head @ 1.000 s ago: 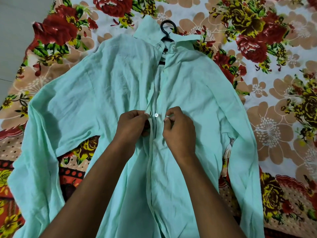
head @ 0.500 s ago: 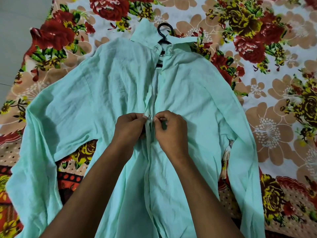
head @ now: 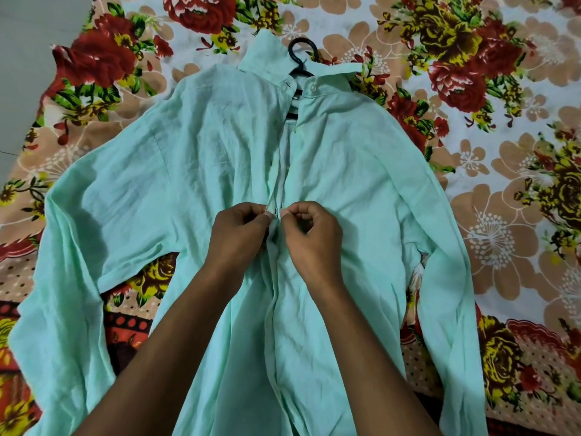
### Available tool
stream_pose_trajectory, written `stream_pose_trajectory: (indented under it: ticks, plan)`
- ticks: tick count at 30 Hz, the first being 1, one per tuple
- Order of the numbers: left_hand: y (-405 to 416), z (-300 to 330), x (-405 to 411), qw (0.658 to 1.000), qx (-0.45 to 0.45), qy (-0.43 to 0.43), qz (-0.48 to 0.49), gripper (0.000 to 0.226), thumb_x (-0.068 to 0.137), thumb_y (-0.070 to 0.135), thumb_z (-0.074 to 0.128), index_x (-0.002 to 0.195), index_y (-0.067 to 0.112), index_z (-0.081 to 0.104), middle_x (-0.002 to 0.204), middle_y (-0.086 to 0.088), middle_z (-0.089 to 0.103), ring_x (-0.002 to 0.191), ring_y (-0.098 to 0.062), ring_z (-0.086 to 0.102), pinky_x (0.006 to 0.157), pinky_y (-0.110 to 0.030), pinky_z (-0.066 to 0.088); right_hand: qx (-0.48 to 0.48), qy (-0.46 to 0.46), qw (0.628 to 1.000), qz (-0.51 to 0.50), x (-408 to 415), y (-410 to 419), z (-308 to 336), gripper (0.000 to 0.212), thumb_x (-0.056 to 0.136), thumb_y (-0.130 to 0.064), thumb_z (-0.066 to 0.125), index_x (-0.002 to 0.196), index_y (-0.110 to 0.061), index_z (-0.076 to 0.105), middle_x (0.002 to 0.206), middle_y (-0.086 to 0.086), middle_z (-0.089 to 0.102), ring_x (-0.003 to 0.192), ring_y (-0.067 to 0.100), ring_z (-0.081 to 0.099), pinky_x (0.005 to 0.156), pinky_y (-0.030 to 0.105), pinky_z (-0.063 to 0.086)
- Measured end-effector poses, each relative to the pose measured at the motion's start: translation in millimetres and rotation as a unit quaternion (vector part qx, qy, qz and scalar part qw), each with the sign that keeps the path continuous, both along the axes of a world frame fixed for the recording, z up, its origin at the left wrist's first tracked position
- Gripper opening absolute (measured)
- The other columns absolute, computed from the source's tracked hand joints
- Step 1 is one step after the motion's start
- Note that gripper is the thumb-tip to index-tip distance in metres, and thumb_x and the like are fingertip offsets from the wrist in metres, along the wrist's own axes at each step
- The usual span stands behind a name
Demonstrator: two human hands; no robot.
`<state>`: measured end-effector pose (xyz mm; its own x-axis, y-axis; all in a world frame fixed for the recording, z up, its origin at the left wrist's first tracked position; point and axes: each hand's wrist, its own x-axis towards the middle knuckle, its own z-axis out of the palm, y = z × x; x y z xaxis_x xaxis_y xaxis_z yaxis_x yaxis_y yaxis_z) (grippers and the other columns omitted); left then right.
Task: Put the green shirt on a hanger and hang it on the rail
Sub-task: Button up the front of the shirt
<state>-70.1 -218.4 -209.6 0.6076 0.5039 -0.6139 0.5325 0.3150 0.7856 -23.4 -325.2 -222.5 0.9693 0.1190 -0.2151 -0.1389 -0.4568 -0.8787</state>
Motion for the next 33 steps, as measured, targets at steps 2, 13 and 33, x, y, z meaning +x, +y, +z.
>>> stream_pose_trajectory:
  ticks: [2,13,33]
  plan:
    - [-3.0,0.8,-1.3,1.0,0.007,-0.012,0.003,0.011,0.095,0.016,0.067,0.084,0.015,0.072,0.068,-0.004,0.064,0.063,-0.016,0.056,0.065,-0.03,0.05,0.014,0.027,0.999,-0.016,1.6,0.3,-0.3,0.003,0.089,-0.017,0.072,0.086,-0.016,0.072,0.081,-0.008,0.073,0.079,0.005,0.068,0.079,0.023,0.056]
    - [-4.4,4.3,-7.0,0.998,0.032,-0.054,-0.016,0.017,0.097,0.019,0.065,0.09,0.015,0.08,0.081,0.0,0.078,0.072,-0.008,0.066,0.068,-0.025,0.051,0.029,0.111,0.993,-0.012,12.2,1.0,7.0,0.007,0.09,-0.019,0.072,0.088,-0.013,0.075,0.08,-0.002,0.076,0.075,0.007,0.072,0.072,0.019,0.058]
    - [5.4,2.0,9.7,1.0,-0.001,-0.002,-0.03,0.007,0.087,0.005,0.073,0.081,0.002,0.076,0.071,-0.012,0.073,0.06,-0.011,0.064,0.052,-0.019,0.048,-0.06,0.029,0.994,0.089,20.2,-11.5,-0.4,0.014,0.092,-0.028,0.072,0.085,-0.016,0.077,0.069,-0.007,0.071,0.065,0.005,0.065,0.063,0.021,0.051]
